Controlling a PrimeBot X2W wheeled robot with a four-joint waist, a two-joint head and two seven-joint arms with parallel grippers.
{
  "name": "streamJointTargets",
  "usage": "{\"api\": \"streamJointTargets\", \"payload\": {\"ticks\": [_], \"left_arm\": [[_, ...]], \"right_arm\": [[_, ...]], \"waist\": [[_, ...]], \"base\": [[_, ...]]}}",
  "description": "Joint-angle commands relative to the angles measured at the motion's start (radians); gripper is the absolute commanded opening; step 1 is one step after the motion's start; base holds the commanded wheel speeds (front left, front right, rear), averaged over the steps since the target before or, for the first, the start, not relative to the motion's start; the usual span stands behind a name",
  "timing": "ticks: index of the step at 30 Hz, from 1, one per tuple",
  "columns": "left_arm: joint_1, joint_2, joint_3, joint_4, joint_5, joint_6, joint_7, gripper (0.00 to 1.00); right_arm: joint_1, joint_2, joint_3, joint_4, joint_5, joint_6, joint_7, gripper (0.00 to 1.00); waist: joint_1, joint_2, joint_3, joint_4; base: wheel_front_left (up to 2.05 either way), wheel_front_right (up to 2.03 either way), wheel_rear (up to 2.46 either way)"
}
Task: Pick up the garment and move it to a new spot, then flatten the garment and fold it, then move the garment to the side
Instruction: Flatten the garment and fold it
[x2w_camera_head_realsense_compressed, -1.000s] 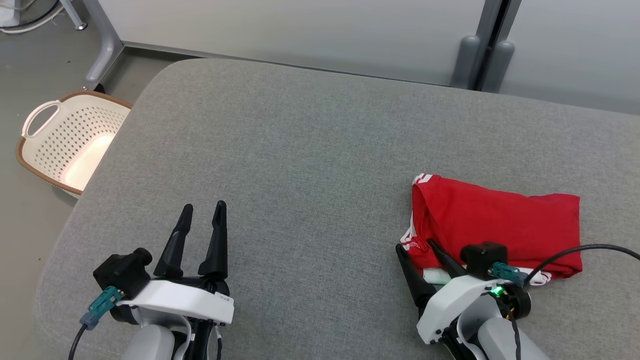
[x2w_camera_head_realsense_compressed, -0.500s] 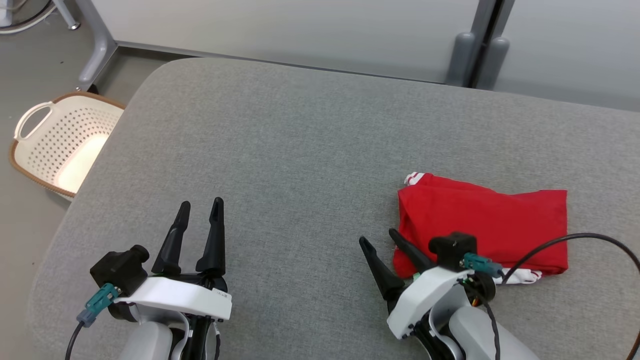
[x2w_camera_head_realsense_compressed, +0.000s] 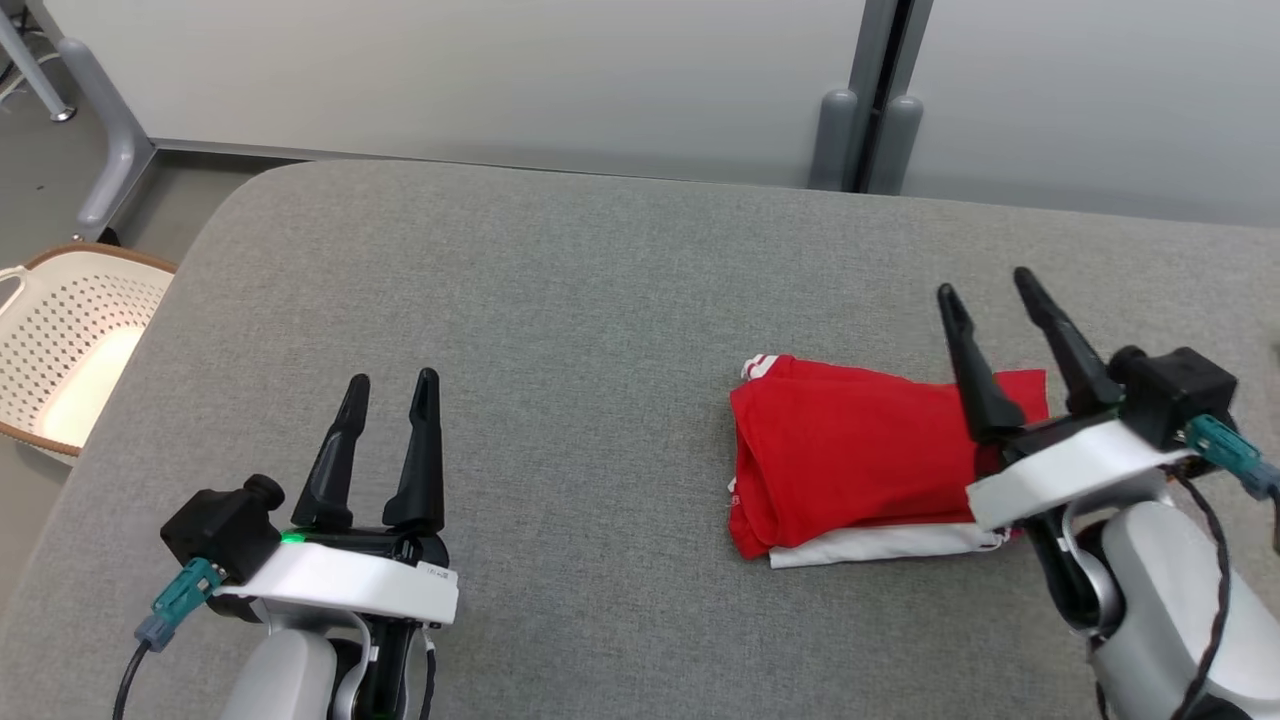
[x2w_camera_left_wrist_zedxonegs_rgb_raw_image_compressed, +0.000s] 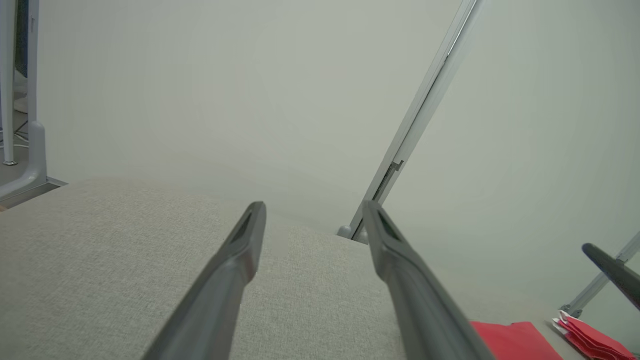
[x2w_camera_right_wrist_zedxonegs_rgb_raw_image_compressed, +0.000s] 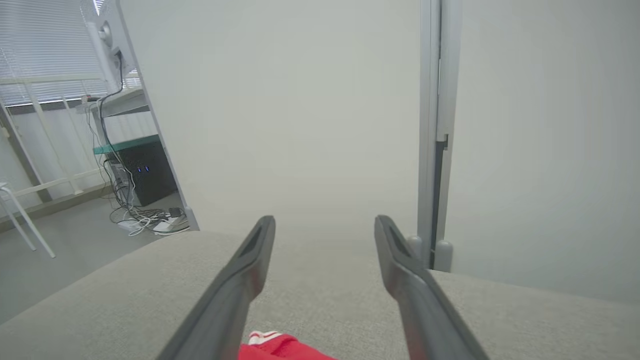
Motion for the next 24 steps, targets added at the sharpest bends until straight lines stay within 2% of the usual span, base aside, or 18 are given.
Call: {"api": "streamJointTargets", "payload": {"ticks": [1,3,6,12,17,24], "left_arm": [[-0.003,0.004,0.004,-0.007,0.006,-0.002,-0.001,1.0],[-0.002,0.004,0.004,-0.016,0.013,-0.002,-0.001,1.0],[0.013,0.004,0.006,-0.027,0.027,-0.002,-0.001,1.0],[0.043,0.004,0.015,-0.046,0.07,0.0,-0.001,1.0],[0.054,0.004,0.018,-0.049,0.083,-0.001,-0.001,1.0],[0.043,0.004,0.002,-0.044,0.076,-0.001,-0.001,1.0]], "right_arm": [[0.026,-0.019,-0.028,-0.017,-0.045,0.0,-0.008,1.0],[0.062,-0.036,-0.085,-0.048,-0.134,0.0,-0.016,1.0],[0.137,-0.019,-0.181,-0.089,-0.232,0.0,-0.028,1.0],[0.257,0.058,-0.305,-0.148,-0.307,0.0,-0.037,1.0],[0.287,0.088,-0.335,-0.171,-0.331,0.0,-0.039,1.0],[0.287,0.098,-0.34,-0.176,-0.342,0.0,-0.039,1.0]], "waist": [[0.0,-0.0001,-0.001,-0.009],[0.0,-0.0001,-0.001,-0.015],[0.0,-0.0001,0.001,-0.024],[0.0,-0.0001,0.005,-0.039],[0.0,-0.0001,0.003,-0.047],[0.0,-0.0001,0.0,-0.039]], "base": [[0.0,0.0,0.0],[0.0,0.0,0.0],[0.0,0.0,0.0],[0.0,0.0,0.0],[0.0,0.0,0.0],[0.0,0.0,0.0]]}}
